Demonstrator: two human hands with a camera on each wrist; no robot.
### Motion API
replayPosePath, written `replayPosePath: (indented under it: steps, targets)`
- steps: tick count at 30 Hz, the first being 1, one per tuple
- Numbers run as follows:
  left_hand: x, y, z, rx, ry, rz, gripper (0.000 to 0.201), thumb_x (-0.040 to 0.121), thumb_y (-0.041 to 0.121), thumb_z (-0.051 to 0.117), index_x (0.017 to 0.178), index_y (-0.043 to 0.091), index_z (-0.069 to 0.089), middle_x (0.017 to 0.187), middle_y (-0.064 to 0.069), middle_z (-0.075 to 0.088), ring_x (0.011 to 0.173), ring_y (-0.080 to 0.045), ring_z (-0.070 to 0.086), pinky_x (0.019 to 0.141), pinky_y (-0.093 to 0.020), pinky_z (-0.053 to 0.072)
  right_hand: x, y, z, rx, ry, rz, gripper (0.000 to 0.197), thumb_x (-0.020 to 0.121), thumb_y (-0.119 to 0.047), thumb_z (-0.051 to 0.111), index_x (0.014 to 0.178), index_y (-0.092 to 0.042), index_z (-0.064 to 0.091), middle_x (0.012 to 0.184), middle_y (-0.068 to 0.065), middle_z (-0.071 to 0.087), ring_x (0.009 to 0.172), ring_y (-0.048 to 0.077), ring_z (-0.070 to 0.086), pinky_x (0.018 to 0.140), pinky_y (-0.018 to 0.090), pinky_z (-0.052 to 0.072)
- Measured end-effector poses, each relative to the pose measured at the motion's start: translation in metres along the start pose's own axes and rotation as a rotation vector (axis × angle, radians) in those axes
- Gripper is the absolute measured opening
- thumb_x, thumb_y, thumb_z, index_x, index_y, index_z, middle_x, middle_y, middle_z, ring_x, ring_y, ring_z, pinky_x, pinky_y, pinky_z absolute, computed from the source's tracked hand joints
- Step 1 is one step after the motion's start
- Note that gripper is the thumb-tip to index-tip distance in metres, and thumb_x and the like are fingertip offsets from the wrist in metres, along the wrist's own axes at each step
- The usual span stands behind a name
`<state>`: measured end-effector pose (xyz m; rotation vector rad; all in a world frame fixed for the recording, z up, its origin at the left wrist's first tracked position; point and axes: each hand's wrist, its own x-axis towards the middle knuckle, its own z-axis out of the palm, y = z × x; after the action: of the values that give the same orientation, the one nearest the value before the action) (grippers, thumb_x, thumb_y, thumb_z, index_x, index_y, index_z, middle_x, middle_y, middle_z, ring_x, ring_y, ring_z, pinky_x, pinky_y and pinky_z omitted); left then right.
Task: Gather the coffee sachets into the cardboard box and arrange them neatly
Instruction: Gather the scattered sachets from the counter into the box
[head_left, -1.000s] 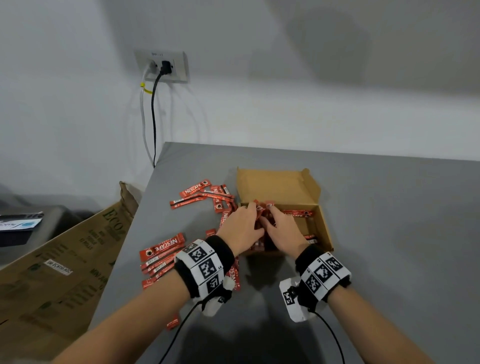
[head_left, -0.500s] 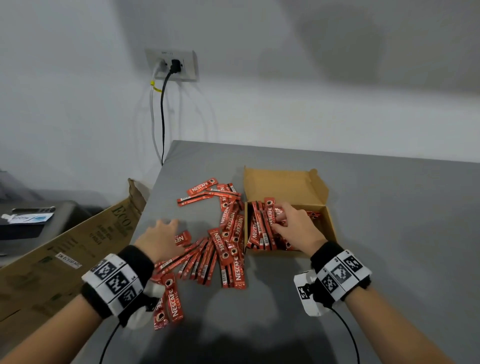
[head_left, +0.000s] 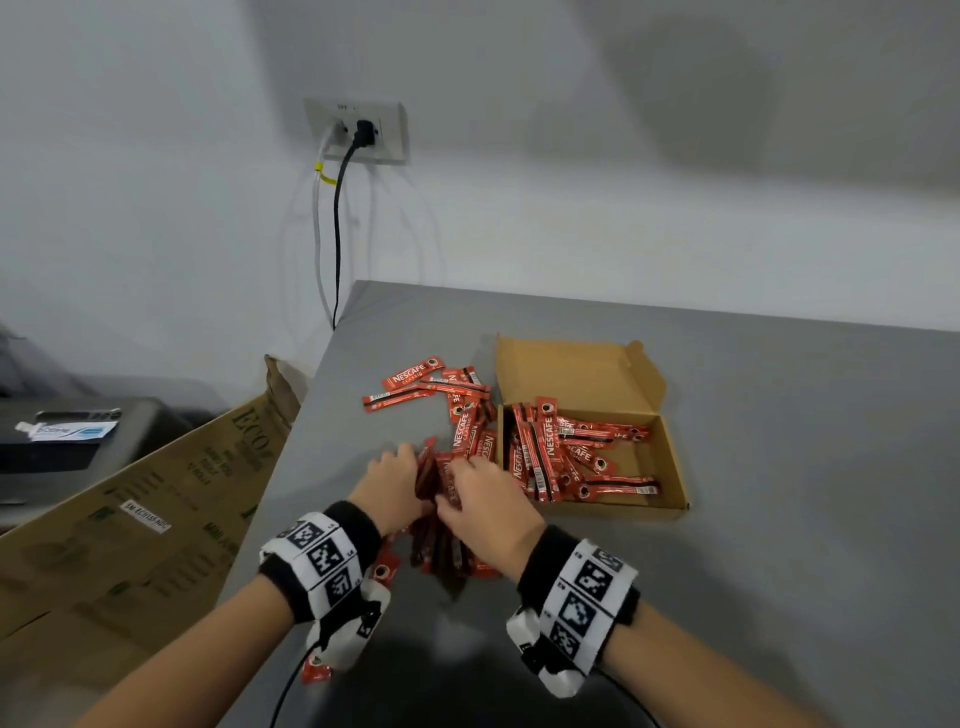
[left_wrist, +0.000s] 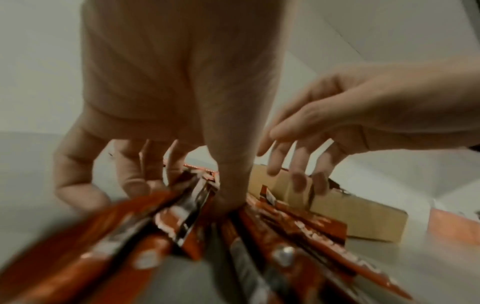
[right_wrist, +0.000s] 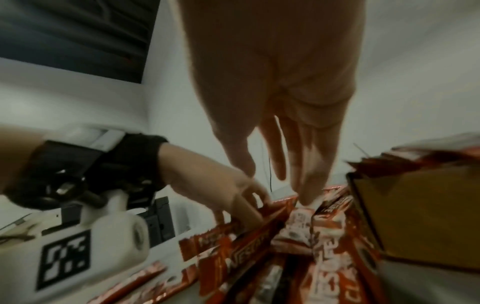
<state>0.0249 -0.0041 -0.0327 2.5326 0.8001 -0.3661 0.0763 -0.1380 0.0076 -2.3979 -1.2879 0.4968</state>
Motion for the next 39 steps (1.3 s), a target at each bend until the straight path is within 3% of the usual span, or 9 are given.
replayPosePath:
  steps: [5, 8, 11, 17, 22, 26, 30, 34, 39]
  targets:
    - [0.007, 0.007, 0.0, 0.086, -0.036, 0.108, 0.026, 0.091, 0.008, 0.048, 0.116, 0.001, 0.048, 0.121, -0.015, 0.049, 0.109, -0.026, 0.052, 0.095, -0.03, 0.043, 0.002, -0.001, 0.018, -0.158, -0.094, -0.02, 0.049, 0.087, -0.04, 0.058, 0.12, -0.006, 0.046, 0.121, 0.012, 0.05, 0.112, 0.028, 0.048, 0.089, 0.041, 0.047]
    - [0.013, 0.004, -0.014, 0.02, -0.078, 0.099, 0.018, 0.094, 0.014, 0.047, 0.105, 0.003, 0.055, 0.109, -0.012, 0.053, 0.098, -0.021, 0.054, 0.088, -0.026, 0.043, -0.005, 0.002, 0.023, -0.258, -0.073, -0.245, 0.044, 0.085, -0.035, 0.059, 0.115, -0.004, 0.052, 0.116, 0.014, 0.053, 0.109, 0.03, 0.046, 0.091, 0.043, 0.043]
    - [0.017, -0.004, -0.031, -0.048, -0.066, 0.072, 0.015, 0.095, 0.016, 0.045, 0.099, 0.003, 0.052, 0.095, -0.011, 0.055, 0.084, -0.022, 0.054, 0.075, -0.026, 0.044, -0.007, 0.007, 0.031, -0.236, -0.186, -0.501, 0.038, 0.085, -0.02, 0.059, 0.118, -0.002, 0.054, 0.119, 0.017, 0.054, 0.112, 0.032, 0.046, 0.096, 0.047, 0.039]
    - [0.008, 0.001, -0.043, -0.11, -0.053, 0.127, 0.004, 0.097, 0.013, 0.039, 0.095, 0.011, 0.036, 0.078, -0.004, 0.05, 0.06, -0.013, 0.047, 0.049, -0.02, 0.035, 0.006, -0.01, 0.063, -0.381, -0.424, -0.747, 0.046, 0.093, -0.033, 0.052, 0.133, -0.01, 0.048, 0.143, 0.012, 0.042, 0.137, 0.03, 0.028, 0.113, 0.05, 0.02]
    - [0.009, 0.007, -0.045, -0.156, -0.064, 0.189, 0.004, 0.097, 0.013, 0.039, 0.093, 0.011, 0.038, 0.071, 0.001, 0.046, 0.056, -0.009, 0.043, 0.049, -0.016, 0.033, 0.008, -0.015, 0.078, -0.457, -0.44, -0.864, 0.056, 0.093, -0.024, 0.051, 0.145, -0.024, 0.03, 0.151, 0.006, 0.032, 0.141, 0.029, 0.02, 0.113, 0.052, 0.014]
    - [0.011, 0.012, -0.046, -0.151, -0.067, 0.25, 0.005, 0.096, 0.011, 0.041, 0.092, 0.009, 0.04, 0.073, 0.0, 0.046, 0.06, -0.01, 0.042, 0.054, -0.016, 0.034, 0.012, -0.016, 0.072, -0.629, -0.408, -0.871, 0.049, 0.091, -0.02, 0.054, 0.138, -0.02, 0.04, 0.14, 0.006, 0.047, 0.13, 0.028, 0.039, 0.109, 0.049, 0.029]
    - [0.015, 0.013, -0.055, -0.172, -0.022, 0.276, 0.006, 0.095, 0.011, 0.044, 0.097, 0.005, 0.045, 0.089, -0.01, 0.055, 0.073, -0.019, 0.051, 0.066, -0.024, 0.041, 0.015, -0.01, 0.053, -0.776, -0.376, -0.792, 0.033, 0.091, -0.01, 0.051, 0.123, -0.016, 0.056, 0.128, 0.004, 0.057, 0.12, 0.023, 0.05, 0.103, 0.04, 0.039]
    - [0.011, 0.017, -0.059, -0.158, 0.024, 0.29, 0.003, 0.095, 0.01, 0.043, 0.096, 0.008, 0.042, 0.077, 0.002, 0.048, 0.063, -0.007, 0.045, 0.054, -0.014, 0.033, 0.022, -0.004, 0.032, -0.615, -0.43, -0.618, 0.028, 0.091, -0.01, 0.048, 0.117, -0.004, 0.058, 0.119, 0.014, 0.059, 0.107, 0.031, 0.057, 0.087, 0.039, 0.046]
    - [0.004, 0.004, -0.055, -0.262, 0.193, 0.191, 0.006, 0.095, 0.011, 0.043, 0.099, 0.007, 0.047, 0.075, 0.002, 0.05, 0.064, -0.009, 0.047, 0.056, -0.021, 0.032, 0.001, 0.005, -0.011, -0.247, -0.326, -0.362, 0.02, 0.092, -0.01, 0.049, 0.111, -0.002, 0.052, 0.104, 0.018, 0.062, 0.092, 0.033, 0.062, 0.08, 0.043, 0.052]
